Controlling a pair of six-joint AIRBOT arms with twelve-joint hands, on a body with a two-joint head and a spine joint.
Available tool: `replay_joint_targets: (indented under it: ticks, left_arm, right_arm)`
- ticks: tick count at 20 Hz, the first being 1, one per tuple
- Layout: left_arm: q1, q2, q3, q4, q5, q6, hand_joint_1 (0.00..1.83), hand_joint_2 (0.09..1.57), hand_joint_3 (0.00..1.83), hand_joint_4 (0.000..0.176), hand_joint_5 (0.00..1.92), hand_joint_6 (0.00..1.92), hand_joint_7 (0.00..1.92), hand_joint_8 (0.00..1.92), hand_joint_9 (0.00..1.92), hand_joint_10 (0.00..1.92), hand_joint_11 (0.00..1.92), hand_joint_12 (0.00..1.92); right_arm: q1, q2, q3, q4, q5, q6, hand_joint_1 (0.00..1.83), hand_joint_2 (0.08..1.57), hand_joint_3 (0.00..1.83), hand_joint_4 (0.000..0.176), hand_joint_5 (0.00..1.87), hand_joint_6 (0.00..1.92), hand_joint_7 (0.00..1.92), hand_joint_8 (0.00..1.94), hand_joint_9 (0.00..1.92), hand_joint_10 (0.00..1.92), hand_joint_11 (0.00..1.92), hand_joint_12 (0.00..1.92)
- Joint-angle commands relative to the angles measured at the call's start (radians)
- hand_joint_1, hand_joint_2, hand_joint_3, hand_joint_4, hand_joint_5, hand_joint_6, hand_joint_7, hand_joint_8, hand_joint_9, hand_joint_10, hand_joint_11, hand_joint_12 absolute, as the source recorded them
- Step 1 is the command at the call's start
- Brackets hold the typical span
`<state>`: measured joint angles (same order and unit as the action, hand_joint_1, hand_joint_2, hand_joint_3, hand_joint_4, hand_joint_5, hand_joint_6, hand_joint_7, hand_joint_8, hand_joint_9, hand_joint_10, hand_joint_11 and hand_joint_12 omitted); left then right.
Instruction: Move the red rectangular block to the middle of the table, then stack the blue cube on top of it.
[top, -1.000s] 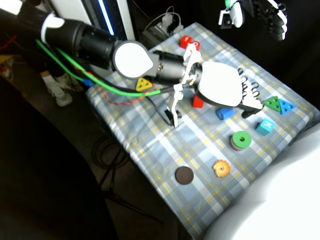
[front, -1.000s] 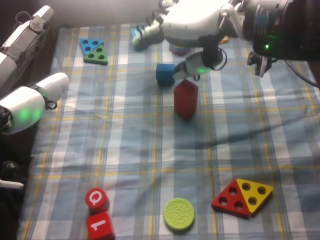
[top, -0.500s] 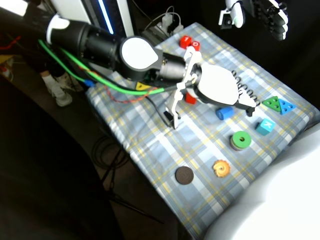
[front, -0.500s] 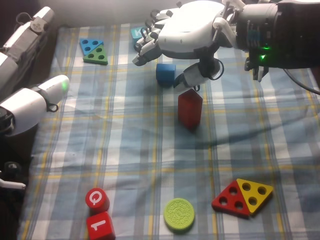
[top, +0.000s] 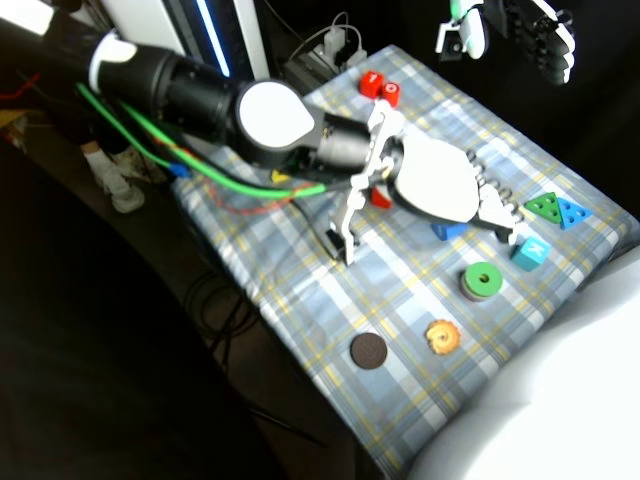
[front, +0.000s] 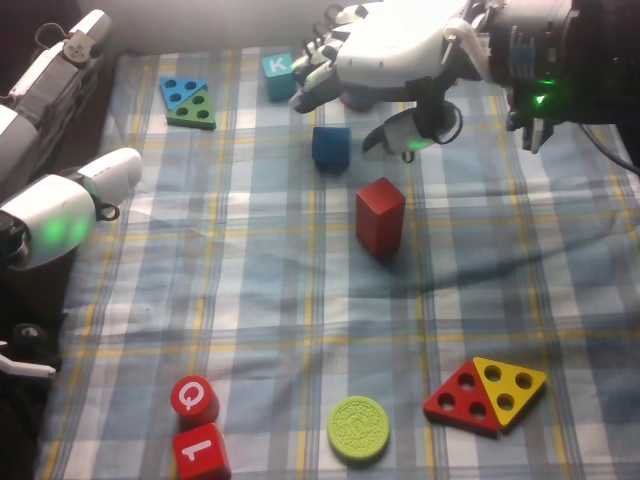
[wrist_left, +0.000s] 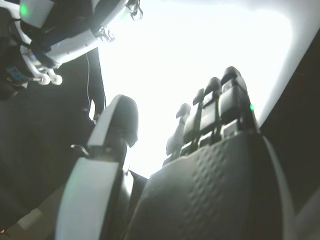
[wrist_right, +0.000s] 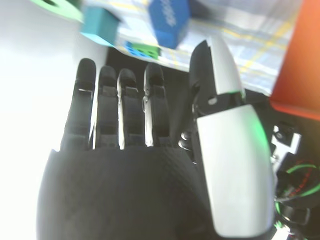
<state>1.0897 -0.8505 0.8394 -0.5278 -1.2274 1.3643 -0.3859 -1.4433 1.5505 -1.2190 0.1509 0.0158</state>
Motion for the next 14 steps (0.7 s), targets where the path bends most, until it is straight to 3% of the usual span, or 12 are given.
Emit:
replay_joint_targets:
  ticks: [1, 2, 3, 4, 6, 8, 9, 10, 11, 12, 13, 14]
  left_arm:
    - [-0.005, -0.001, 0.006, 0.024, -0.128, -0.008, 0.84, 1.46, 0.00, 0.114, 0.00, 0.00, 0.00, 0.00, 0.00, 0.00, 0.00, 0.00]
    - [-0.005, -0.002, 0.007, 0.024, -0.128, -0.010, 0.86, 1.45, 0.00, 0.104, 0.00, 0.00, 0.00, 0.00, 0.00, 0.00, 0.00, 0.00]
    - [-0.005, -0.003, 0.010, 0.024, -0.128, -0.013, 0.89, 1.45, 0.00, 0.099, 0.00, 0.00, 0.00, 0.00, 0.00, 0.00, 0.00, 0.00]
    - [-0.005, -0.003, 0.014, 0.024, -0.127, -0.020, 0.90, 1.45, 0.00, 0.088, 0.00, 0.00, 0.00, 0.00, 0.00, 0.00, 0.00, 0.00]
    - [-0.006, -0.006, 0.019, 0.025, -0.124, -0.025, 0.90, 1.45, 0.00, 0.082, 0.00, 0.00, 0.00, 0.00, 0.00, 0.00, 0.00, 0.00]
    - [-0.006, -0.006, 0.020, 0.026, -0.122, -0.028, 0.86, 1.45, 0.00, 0.084, 0.00, 0.00, 0.00, 0.00, 0.00, 0.00, 0.00, 0.00]
    - [-0.006, -0.006, 0.020, 0.027, -0.122, -0.029, 0.85, 1.45, 0.00, 0.081, 0.00, 0.00, 0.00, 0.00, 0.00, 0.00, 0.00, 0.00]
    - [-0.006, -0.007, 0.020, 0.028, -0.123, -0.029, 0.87, 1.44, 0.00, 0.072, 0.00, 0.00, 0.00, 0.00, 0.00, 0.00, 0.00, 0.00]
    - [-0.006, -0.007, 0.019, 0.028, -0.124, -0.029, 0.87, 1.44, 0.00, 0.076, 0.00, 0.00, 0.00, 0.00, 0.00, 0.00, 0.00, 0.00]
    - [-0.006, -0.007, 0.017, 0.028, -0.126, -0.029, 0.86, 1.44, 0.00, 0.073, 0.00, 0.00, 0.00, 0.00, 0.00, 0.00, 0.00, 0.00]
    - [-0.006, -0.007, 0.016, 0.028, -0.128, -0.029, 0.88, 1.44, 0.00, 0.053, 0.00, 0.00, 0.00, 0.00, 0.00, 0.00, 0.00, 0.00]
    - [-0.006, -0.007, 0.014, 0.028, -0.132, -0.029, 0.88, 1.43, 0.00, 0.046, 0.00, 0.00, 0.00, 0.00, 0.00, 0.00, 0.00, 0.00]
  right_arm:
    - [0.009, -0.001, 0.001, 0.017, 0.041, 0.002, 1.00, 1.17, 0.00, 0.003, 0.44, 0.01, 0.31, 0.01, 0.22, 0.05, 0.00, 1.16]
    - [0.009, -0.003, 0.002, 0.017, 0.041, 0.002, 1.00, 1.16, 0.00, 0.000, 0.43, 0.01, 0.31, 0.01, 0.25, 0.06, 0.00, 1.19]
    - [0.009, -0.008, 0.005, 0.017, 0.041, 0.002, 1.01, 1.16, 0.00, 0.000, 0.43, 0.00, 0.40, 0.02, 0.28, 0.22, 0.00, 1.35]
    - [0.009, -0.015, 0.012, 0.017, 0.041, 0.002, 1.05, 1.16, 0.00, 0.000, 0.42, 0.00, 0.38, 0.00, 0.22, 0.25, 0.00, 1.32]
    - [0.009, -0.018, 0.017, 0.017, 0.041, 0.002, 1.05, 1.15, 0.00, 0.000, 0.41, 0.00, 0.33, 0.00, 0.16, 0.26, 0.00, 1.33]
    - [0.009, -0.021, 0.018, 0.017, 0.041, 0.002, 1.06, 1.15, 0.00, 0.000, 0.41, 0.00, 0.38, 0.01, 0.10, 0.59, 0.00, 1.47]
    - [0.009, -0.022, 0.018, 0.017, 0.041, 0.002, 1.07, 1.15, 0.00, 0.000, 0.41, 0.00, 0.38, 0.01, 0.08, 0.64, 0.00, 1.45]
    - [0.009, -0.023, 0.018, 0.017, 0.041, 0.002, 1.07, 1.16, 0.00, 0.000, 0.43, 0.01, 0.40, 0.01, 0.08, 0.80, 0.00, 1.58]
    - [0.009, -0.024, 0.017, 0.017, 0.041, 0.002, 0.99, 1.15, 0.00, 0.071, 0.43, 0.00, 0.40, 0.01, 0.14, 0.84, 0.00, 1.55]
    - [0.008, -0.025, 0.016, 0.017, 0.041, 0.002, 0.99, 1.16, 0.00, 0.070, 0.42, 0.00, 0.37, 0.00, 0.15, 0.71, 0.00, 1.43]
    - [0.007, -0.025, 0.014, 0.018, 0.041, 0.002, 0.98, 1.17, 0.00, 0.034, 0.40, 0.00, 0.31, 0.00, 0.10, 0.43, 0.00, 1.06]
    - [0.006, -0.025, 0.013, 0.020, 0.041, 0.002, 0.97, 1.16, 0.00, 0.032, 0.40, 0.00, 0.32, 0.00, 0.17, 0.30, 0.00, 1.06]
